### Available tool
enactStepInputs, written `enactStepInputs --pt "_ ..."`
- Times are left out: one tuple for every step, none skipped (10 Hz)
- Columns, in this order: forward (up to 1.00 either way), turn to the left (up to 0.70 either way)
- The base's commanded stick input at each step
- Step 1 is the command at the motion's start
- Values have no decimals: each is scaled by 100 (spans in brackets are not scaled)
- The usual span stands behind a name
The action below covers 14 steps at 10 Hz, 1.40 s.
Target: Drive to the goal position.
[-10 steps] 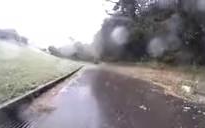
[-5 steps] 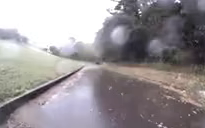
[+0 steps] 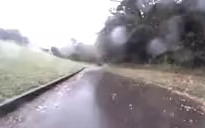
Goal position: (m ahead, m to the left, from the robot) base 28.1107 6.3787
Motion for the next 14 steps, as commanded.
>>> enactStepInputs --pt "100 0" --pt "100 0" --pt "100 0" --pt "100 0" --pt "100 0" --pt "100 0" --pt "100 0" --pt "100 0" --pt "100 0" --pt "100 0" --pt "100 0" --pt "100 0" --pt "100 0" --pt "100 0"
